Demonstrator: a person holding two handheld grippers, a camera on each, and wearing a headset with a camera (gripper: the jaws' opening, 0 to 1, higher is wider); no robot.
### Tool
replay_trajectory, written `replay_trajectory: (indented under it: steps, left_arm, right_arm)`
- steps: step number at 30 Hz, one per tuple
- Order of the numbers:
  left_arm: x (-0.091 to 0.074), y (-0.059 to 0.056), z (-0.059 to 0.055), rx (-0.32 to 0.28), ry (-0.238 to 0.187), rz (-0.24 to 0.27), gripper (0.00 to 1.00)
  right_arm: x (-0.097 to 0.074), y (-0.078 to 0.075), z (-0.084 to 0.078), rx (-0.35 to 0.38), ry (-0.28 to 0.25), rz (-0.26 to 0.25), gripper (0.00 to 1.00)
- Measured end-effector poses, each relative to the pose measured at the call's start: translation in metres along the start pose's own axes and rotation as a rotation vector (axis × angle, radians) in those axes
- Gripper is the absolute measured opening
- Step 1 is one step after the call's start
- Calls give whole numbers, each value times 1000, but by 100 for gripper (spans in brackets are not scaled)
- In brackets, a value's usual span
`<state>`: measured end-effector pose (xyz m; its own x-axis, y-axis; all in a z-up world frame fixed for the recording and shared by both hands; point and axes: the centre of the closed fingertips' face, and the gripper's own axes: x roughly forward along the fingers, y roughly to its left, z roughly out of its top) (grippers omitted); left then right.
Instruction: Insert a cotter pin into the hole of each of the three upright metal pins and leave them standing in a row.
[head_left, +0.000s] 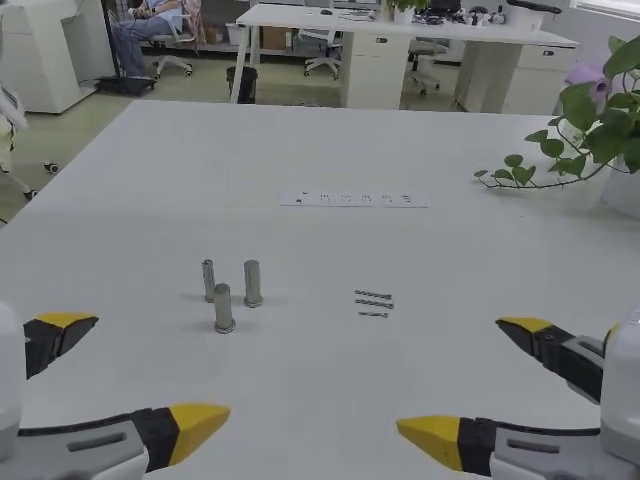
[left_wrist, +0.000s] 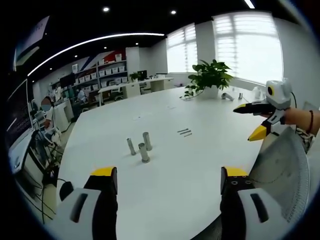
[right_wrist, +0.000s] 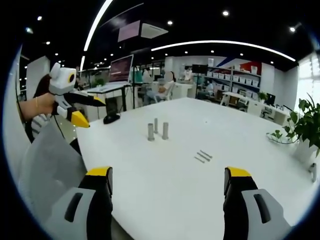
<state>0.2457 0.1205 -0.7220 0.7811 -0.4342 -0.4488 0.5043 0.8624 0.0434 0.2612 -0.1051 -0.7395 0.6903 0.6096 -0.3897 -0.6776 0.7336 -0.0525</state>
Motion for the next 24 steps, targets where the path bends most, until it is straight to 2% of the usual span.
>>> replay_trajectory:
  steps: [9,14,24]
  left_arm:
    - [-3,2,1,1,-6,8,82]
    - [-3,5,2,-26,-23,18,78]
    - [0,11,0,-48,-24,21,72]
  right_arm:
    - [0,-3,4,25,-35,-7,89]
    - [-1,-5,8,20,-51,-14,85]
    - [0,-6,8,29,-52,-13,84]
